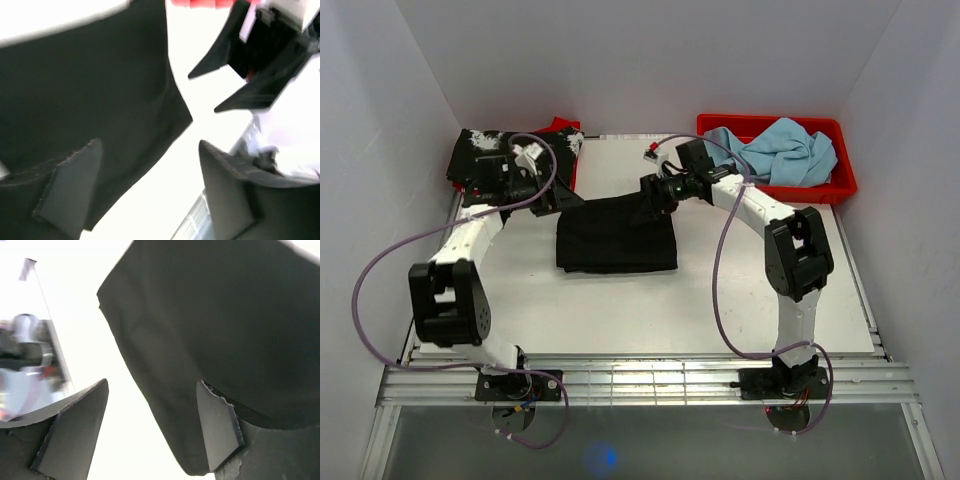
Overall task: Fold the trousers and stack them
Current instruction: Fold the trousers, then neatly place the folded trousers to the corner
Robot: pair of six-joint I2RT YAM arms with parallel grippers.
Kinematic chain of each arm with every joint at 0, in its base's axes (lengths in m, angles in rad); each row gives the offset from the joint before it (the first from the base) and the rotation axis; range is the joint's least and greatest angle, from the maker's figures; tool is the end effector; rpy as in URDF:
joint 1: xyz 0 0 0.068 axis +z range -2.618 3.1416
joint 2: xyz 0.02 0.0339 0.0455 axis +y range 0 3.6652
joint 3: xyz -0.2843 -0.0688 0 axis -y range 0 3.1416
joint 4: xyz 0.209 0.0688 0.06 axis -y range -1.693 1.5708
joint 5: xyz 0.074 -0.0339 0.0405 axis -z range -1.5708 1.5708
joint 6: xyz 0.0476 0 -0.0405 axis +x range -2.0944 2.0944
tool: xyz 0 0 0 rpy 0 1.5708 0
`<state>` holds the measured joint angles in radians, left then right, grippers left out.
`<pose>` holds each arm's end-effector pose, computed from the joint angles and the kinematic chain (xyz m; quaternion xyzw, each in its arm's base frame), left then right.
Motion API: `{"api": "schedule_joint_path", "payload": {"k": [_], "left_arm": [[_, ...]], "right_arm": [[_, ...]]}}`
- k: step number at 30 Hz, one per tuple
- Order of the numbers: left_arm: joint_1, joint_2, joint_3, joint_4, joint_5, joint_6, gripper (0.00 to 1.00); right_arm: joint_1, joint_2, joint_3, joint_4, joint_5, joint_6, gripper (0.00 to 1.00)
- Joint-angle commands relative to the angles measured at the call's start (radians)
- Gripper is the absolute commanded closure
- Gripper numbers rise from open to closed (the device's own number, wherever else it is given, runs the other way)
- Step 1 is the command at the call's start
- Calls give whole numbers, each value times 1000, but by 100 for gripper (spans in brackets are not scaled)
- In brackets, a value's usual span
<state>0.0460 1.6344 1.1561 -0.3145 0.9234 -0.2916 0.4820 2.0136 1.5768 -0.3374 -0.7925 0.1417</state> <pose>0.3247 -0.0231 0.2811 0.0274 0.8450 -0.4507 0.2865 0.3683 0.2309 0.2612 -0.2915 0.8127 0.4484 0.2314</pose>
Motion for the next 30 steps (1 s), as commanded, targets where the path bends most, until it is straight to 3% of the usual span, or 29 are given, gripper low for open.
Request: {"api": "schedule_joint_path", "payload": {"k": [1,4,8,10,16,23,30], "left_arm": [[38,-212,7,-31,-261,13,2],[84,-274,-21,-49,-362,-81,2],[209,-236,-22,-164,-217,-179,2],[232,-243,-48,-167,-212,-202,2],[262,-262,-91,-228,-319,-218,2],[293,-251,-140,-236,-287,-236,2],[292,-263,-245,-187,-328,-268,2]], "right_arm": [[125,-85,92,-67,216,-231,23],[228,-85,103,-35,379,-341,23],[343,-15,182,-41,507,-430,22],[403,42,254,-67,571,-456,22],[506,77,220,1,638,-544,21],[557,112,132,7,694,-605,17],[555,200,72,112,829,-651,25]]}}
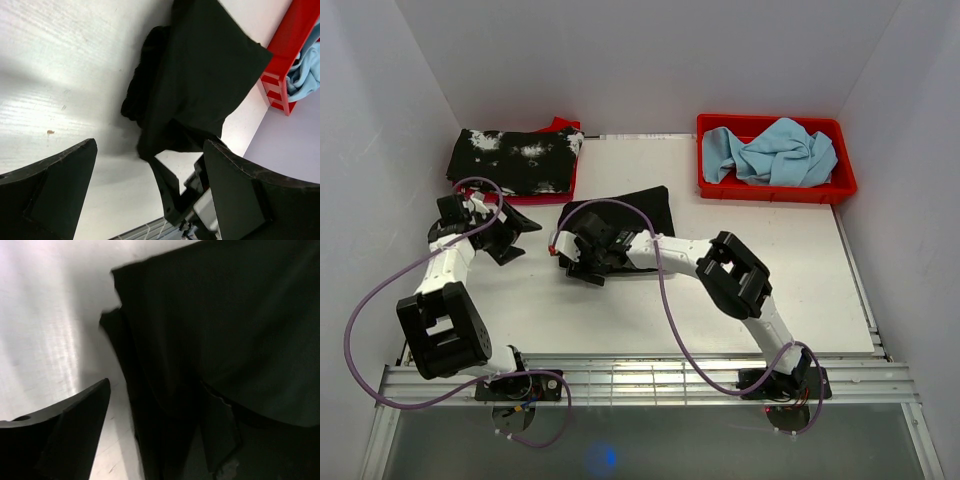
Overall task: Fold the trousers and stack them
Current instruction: Neatly place the folded trousers to the corner
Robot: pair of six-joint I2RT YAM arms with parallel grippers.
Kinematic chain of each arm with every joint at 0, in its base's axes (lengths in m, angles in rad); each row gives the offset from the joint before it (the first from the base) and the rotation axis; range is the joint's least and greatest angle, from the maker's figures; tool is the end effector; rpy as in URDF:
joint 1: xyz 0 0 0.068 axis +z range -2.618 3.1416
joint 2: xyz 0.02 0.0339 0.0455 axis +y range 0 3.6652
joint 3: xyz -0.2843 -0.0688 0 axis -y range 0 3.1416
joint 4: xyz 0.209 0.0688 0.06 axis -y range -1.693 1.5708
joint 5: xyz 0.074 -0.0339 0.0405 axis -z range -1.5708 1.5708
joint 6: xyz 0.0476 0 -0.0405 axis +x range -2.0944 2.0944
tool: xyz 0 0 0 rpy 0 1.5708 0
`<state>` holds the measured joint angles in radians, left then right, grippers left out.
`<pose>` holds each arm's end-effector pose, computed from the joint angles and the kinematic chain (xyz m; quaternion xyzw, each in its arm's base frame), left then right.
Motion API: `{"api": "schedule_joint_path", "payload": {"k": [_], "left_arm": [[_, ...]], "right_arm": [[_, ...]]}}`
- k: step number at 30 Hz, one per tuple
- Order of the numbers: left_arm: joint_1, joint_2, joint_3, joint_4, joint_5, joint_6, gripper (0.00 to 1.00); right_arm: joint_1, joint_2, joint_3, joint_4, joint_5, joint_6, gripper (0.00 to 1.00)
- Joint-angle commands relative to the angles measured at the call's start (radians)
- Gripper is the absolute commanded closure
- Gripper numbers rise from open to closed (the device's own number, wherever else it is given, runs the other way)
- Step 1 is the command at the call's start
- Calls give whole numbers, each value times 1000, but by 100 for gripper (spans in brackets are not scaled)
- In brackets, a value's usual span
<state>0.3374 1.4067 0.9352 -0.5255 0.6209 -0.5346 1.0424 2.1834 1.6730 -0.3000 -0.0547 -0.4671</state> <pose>0.2434 0.0560 0.2578 -0.3073 0.8643 -0.3181 0.2393 0.2392 0.4149 0.2083 -0.6433 0.6692 0.1296 0.3485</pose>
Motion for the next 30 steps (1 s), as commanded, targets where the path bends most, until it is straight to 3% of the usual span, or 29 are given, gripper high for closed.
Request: {"api": "schedule_joint_path", "payload": {"k": [1,5,8,9,10,16,23,30], "left_arm": [[0,-29,-30,30,-24,-31,2],[2,-15,-67,71,-13,-65,2],[-1,-14,-82,90,-21,-68,2],[-6,-8,-82,90,-44,-64,2],[-12,-3,-85,90,-55,-65,2],[-73,84,-50,101,-125,-94,2],[-202,179,-23,235,-170,-148,2],[-250,276,5,311,-153,-189,2]], "right_arm": [[-5,35,-33,88,105,-47,27],[-5,56,-74,168,137,-62,41],[-7,53,-70,174,159,-61,66],[-16,43,-68,174,145,-39,83],[-21,32,-65,168,112,-24,91],[-64,-31,-6,105,-14,53,92],[-111,-45,4,70,-88,71,92],[-136,-54,30,56,-149,84,92]]}}
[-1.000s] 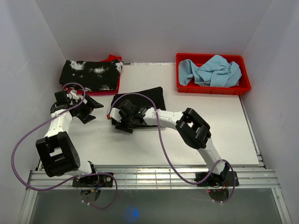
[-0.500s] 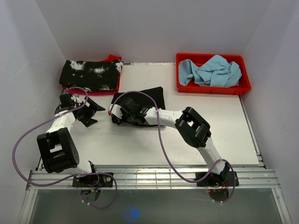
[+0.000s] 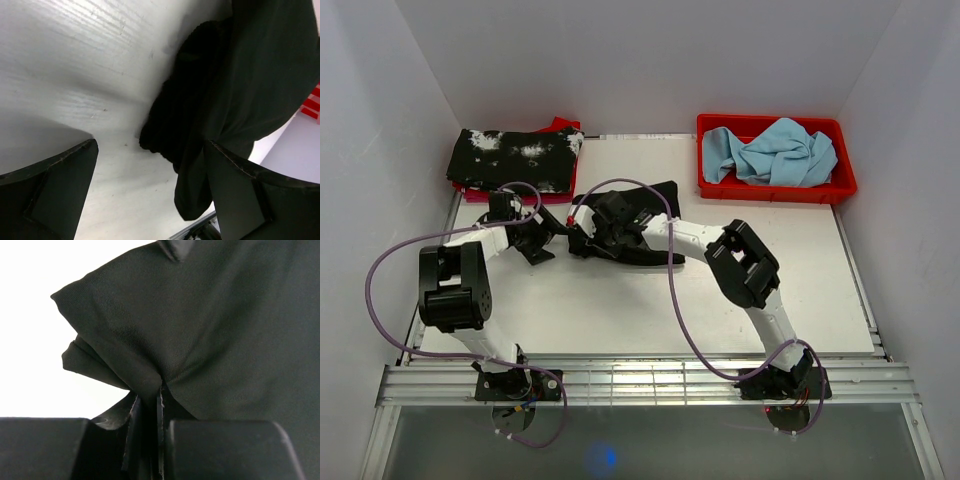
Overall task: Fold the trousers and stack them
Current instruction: Neatly place the folded trousers to the corner
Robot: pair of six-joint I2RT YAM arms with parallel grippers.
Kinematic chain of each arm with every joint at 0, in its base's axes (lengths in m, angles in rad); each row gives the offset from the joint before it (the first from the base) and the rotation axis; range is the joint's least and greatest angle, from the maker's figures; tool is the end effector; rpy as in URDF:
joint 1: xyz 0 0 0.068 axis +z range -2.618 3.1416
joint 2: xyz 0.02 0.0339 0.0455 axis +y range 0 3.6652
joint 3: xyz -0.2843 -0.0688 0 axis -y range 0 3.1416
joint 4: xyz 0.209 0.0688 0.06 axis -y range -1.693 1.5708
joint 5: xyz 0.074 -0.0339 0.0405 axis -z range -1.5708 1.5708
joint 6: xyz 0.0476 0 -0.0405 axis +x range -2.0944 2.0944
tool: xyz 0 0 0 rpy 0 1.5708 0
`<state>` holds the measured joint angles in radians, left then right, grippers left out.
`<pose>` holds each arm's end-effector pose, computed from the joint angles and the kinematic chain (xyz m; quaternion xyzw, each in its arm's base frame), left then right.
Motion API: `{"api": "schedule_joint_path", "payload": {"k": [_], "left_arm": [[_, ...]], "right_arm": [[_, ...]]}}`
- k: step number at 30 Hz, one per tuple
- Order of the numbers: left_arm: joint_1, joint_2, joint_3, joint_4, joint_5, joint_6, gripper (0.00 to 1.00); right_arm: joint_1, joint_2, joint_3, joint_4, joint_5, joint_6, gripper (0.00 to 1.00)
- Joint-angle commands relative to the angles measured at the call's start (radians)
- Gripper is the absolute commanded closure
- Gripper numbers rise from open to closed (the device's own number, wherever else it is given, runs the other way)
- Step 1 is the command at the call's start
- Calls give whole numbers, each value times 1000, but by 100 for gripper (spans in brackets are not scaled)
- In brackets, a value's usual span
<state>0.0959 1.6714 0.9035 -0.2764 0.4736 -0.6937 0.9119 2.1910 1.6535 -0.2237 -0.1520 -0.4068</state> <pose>0.2998 0.0070 0.1937 -0.3047 0.8899 -0.2910 0.1750 0.2901 0.3864 0.2059 -0.5851 0.7061 0.1657 0.3628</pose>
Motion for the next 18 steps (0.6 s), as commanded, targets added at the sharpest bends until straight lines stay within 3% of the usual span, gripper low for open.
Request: {"api": "schedule_joint_path", "payload": {"k": [1,16,18], "left_arm": [[-21,17,44,68,-6,-32,2],[-79,56,-29,100,71,-116,2],[-79,51,-32,108,80,-138,6]], "right_arm": [[-5,-62,60,-26,-63,23,92],[-33,-34,176,-48,-80,91,92],[-36,-30,183,-46,-84,95,92]]}}
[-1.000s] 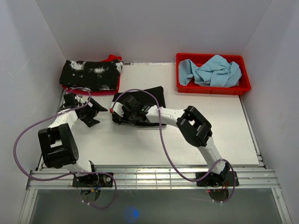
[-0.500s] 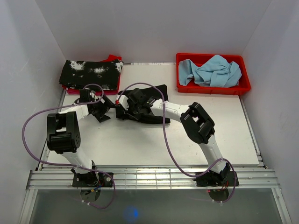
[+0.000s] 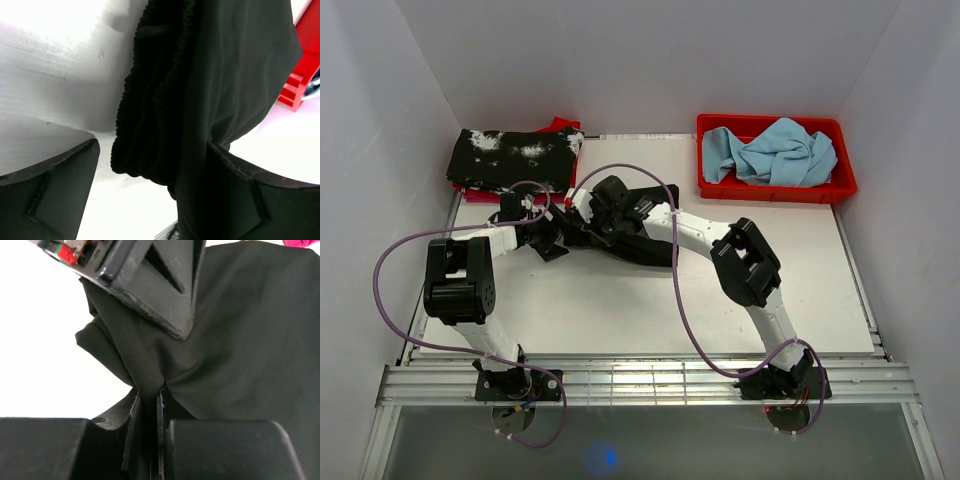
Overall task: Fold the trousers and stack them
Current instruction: Neatly place the folded trousers to the corner
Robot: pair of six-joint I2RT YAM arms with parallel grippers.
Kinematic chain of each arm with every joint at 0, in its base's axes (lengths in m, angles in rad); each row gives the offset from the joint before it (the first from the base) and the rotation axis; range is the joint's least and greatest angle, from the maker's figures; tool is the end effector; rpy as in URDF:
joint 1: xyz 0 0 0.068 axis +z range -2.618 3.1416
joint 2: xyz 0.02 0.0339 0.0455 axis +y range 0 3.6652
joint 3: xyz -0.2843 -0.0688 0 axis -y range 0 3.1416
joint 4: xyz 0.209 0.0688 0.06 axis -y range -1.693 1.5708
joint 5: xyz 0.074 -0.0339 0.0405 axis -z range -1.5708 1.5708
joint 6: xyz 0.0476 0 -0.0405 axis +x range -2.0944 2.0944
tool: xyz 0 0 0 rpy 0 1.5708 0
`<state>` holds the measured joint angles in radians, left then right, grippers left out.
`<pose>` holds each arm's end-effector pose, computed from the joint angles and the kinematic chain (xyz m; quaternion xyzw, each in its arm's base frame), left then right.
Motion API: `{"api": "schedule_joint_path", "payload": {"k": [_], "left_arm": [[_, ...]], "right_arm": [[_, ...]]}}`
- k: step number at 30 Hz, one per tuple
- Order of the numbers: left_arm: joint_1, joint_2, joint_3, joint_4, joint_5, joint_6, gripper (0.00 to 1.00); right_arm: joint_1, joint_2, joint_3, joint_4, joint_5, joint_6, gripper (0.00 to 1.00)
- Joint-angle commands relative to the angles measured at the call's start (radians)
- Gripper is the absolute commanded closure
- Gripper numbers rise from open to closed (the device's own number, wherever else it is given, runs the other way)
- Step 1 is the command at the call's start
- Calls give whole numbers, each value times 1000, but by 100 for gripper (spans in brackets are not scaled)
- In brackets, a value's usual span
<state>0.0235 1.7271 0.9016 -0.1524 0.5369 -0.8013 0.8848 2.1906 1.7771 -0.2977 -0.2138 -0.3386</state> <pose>0.3148 -0.0170 0.1861 -0.2986 0.8759 -0.3415 0.1644 0.3038 0.3871 0.2372 -0.5554 0.7144 0.2051 0.3728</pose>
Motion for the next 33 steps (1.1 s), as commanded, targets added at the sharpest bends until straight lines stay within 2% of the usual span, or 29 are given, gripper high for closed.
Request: {"api": "schedule_joint_path", "payload": {"k": [1,2,6,11,13,15,17,20,23,26,29,33], "left_arm": [[-7,-3,-32,-3,21,-38,8],[-7,0,-30,7,28,-50,15],[-7,23,-26,45,34,-70,27],[-7,35,-18,66,32,-88,36],[-7,26,-26,79,26,-101,46],[-7,25,-32,83,31,-108,50],[-5,26,-30,76,32,-108,52],[-7,23,-44,65,26,-104,60],[-7,22,-56,70,28,-110,78],[-7,23,-58,68,32,-110,83],[-7,22,-47,53,32,-107,87],[-7,19,-44,48,32,-110,98]], "right_arm": [[-9,-31,61,26,-32,29,92],[-9,-31,59,28,-36,32,92],[-7,-38,38,26,-58,35,92],[-9,-45,10,25,-62,33,92],[-9,-43,10,19,-62,29,92],[-12,-51,7,8,-29,36,75],[-33,-71,4,-7,-10,130,53],[-66,-133,-27,-61,-3,216,43],[-110,-222,-119,-57,-1,259,28],[-168,-317,-205,-57,-21,312,20],[-254,-417,-298,-63,-67,390,17],[-394,-517,-487,-61,-168,589,15]]}}
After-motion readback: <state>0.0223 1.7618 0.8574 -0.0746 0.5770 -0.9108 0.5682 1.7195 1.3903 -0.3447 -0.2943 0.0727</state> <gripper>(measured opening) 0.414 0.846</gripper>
